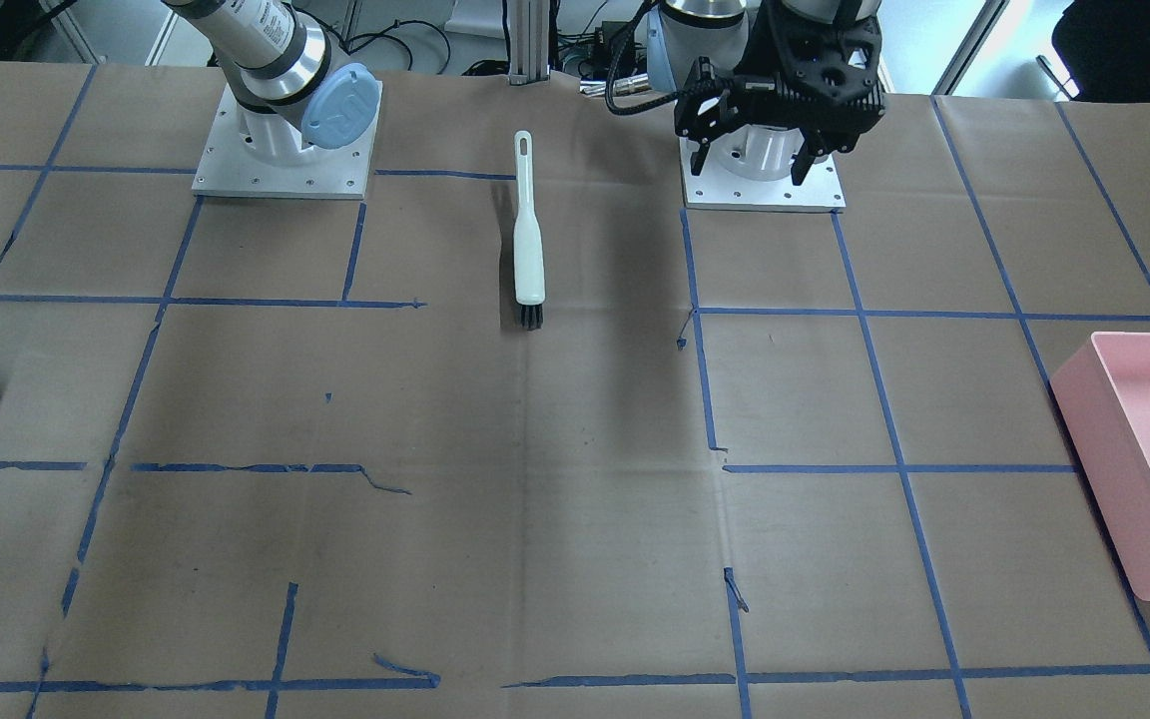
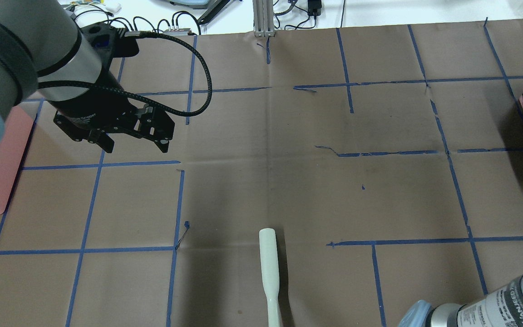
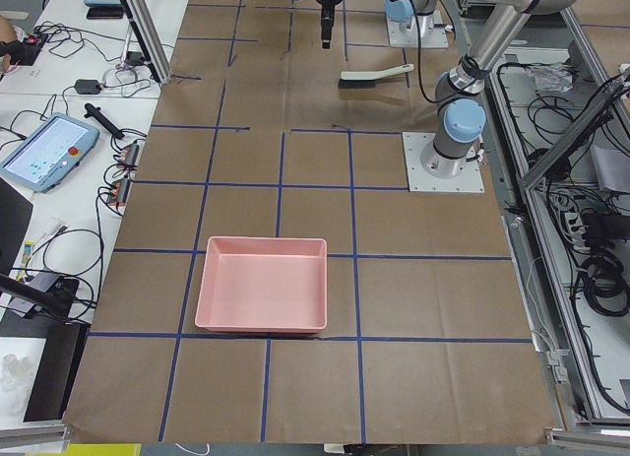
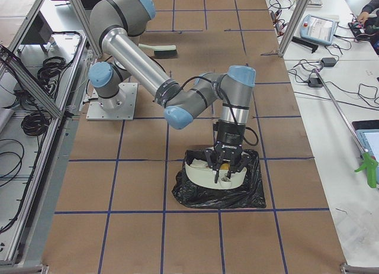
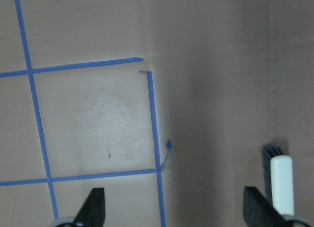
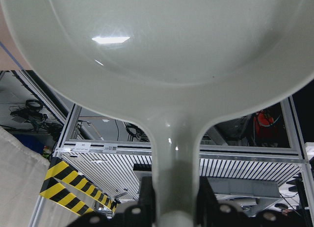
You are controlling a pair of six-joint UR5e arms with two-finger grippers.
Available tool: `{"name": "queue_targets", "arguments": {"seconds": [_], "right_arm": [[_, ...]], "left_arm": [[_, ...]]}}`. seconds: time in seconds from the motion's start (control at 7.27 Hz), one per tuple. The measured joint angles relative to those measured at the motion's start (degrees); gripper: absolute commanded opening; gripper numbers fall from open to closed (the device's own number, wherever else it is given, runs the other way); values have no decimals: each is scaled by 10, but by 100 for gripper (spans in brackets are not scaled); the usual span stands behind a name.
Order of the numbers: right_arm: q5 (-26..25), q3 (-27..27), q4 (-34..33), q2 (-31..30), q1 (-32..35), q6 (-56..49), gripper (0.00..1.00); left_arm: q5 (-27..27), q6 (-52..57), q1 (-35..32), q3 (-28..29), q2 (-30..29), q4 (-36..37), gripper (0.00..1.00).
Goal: Sweep and dump trash in nearest bin
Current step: 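Tip the dustpan over the bag while the left gripper drops the brush, then bring the empty dustpan back over the table with the right gripper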
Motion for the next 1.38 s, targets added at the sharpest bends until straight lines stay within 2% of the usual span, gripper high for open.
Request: {"name": "queue_targets", "arguments": {"seconds": [0.55,1.1,1.38], "right_arm": [[102,-3,41,-13,0,-4,0],[198,-3,193,-65,16,74,0],[243,-2,271,-92,46,152,0]], "left_arm": [[2,43,13,-4,15,0,100],[6,46,16,-13,15,29,100],[7,47,17,-14,14,31,100]]}}
